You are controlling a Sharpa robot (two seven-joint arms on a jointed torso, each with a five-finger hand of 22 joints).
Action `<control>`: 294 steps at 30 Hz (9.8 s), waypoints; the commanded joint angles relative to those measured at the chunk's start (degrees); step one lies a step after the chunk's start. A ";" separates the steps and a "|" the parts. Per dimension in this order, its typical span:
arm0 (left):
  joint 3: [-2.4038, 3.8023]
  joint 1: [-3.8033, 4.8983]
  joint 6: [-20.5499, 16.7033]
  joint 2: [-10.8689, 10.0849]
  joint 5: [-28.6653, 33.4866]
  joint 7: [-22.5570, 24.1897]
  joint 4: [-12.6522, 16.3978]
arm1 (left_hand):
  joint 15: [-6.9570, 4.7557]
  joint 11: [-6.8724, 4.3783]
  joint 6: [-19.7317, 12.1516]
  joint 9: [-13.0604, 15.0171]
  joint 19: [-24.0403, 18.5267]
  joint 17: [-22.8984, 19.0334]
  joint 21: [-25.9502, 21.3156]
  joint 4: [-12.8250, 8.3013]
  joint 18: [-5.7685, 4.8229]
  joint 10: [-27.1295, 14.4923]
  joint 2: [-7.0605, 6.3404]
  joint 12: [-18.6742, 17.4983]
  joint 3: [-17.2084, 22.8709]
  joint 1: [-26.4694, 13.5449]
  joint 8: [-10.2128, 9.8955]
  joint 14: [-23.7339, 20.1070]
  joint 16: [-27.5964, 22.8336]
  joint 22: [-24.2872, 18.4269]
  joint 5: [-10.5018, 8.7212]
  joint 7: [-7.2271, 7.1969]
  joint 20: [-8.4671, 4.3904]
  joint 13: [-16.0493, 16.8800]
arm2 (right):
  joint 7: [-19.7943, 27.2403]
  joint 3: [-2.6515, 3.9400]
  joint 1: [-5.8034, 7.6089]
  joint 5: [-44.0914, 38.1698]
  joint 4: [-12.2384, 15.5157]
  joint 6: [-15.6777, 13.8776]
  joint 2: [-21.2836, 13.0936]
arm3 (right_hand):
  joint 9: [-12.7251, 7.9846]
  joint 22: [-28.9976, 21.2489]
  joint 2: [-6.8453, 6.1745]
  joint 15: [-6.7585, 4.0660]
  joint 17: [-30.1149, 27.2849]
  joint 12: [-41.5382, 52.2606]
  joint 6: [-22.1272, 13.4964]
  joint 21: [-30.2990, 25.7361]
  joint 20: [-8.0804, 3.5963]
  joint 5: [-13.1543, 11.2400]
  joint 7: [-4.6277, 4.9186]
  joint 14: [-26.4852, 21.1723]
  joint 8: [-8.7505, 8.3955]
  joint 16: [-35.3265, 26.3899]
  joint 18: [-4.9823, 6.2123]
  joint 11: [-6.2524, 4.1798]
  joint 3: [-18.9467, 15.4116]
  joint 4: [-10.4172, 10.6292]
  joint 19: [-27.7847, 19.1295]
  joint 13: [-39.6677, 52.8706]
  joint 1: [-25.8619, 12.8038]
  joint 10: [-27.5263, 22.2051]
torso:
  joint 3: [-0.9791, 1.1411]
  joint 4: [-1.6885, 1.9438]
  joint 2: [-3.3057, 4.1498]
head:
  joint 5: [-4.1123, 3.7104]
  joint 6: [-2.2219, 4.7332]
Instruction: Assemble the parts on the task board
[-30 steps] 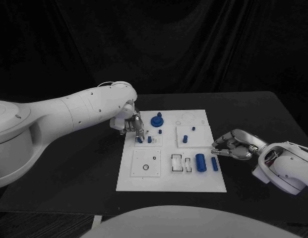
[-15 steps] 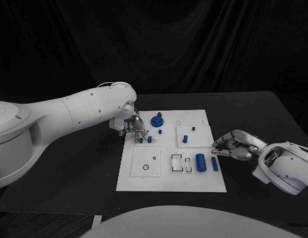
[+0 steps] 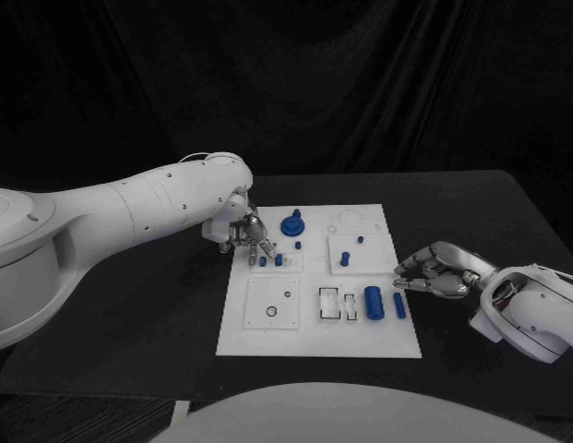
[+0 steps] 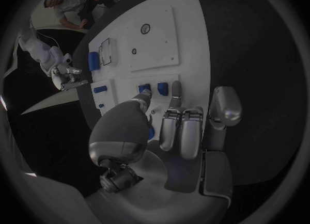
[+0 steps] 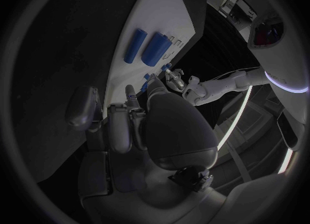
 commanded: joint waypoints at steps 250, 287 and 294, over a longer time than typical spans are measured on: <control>0.03 -0.38 -15.92 -8.67 -6.51 5.60 15.40 | -1.56 -1.57 -1.49 8.04 2.23 15.10 2.49 -12.15 0.46 6.07 -3.06 0.20 31.62 3.06 8.53 5.94 0.15 8.65 21.16 -1.57 -1.83 15.09 | 6.12 0.02 0.22 0.87 6.32 -10.42 -5.87 | -0.72 8.56 1.25 0.37 8.38 0.27 2.64 1.18 -0.12 7.94 0.04 4.10 -0.42 0.48 0.40 0.68 0.80 0.67 0.68 12.97 2.89 4.13 | -0.01 -0.03 0.01 | 0.54 -0.01; 0.03 -1.40 -14.96 -8.43 -6.51 5.43 15.15 | -1.54 -1.57 -1.53 8.00 1.63 15.10 1.65 -12.53 0.66 5.61 -2.70 -0.17 31.65 3.20 8.43 5.94 0.15 8.38 21.18 -1.56 -1.79 14.73 | 5.66 0.02 0.18 1.15 6.34 -9.68 -5.83 | -0.74 8.53 1.24 0.40 8.29 0.23 2.74 1.07 -0.09 8.17 0.04 4.06 -0.42 0.39 0.42 0.69 0.89 0.68 0.63 12.93 3.01 4.08 | 0.00 -0.01 0.01 | 0.48 -0.01; 0.03 -1.50 -14.71 -8.37 -6.51 5.31 15.54 | -1.53 -1.56 -1.53 8.00 1.61 15.10 1.62 -12.56 0.66 5.48 -2.68 -0.27 31.61 3.18 8.42 5.94 0.15 8.37 21.15 -1.55 -1.78 14.63 | 5.62 0.02 0.15 1.17 6.30 -9.59 -5.75 | -0.74 8.53 1.24 0.40 8.29 0.23 2.74 1.07 -0.09 8.17 0.04 4.06 -0.42 0.39 0.42 0.69 0.89 0.68 0.63 12.93 3.01 4.08 | -0.03 0.00 0.02 | 0.49 -0.01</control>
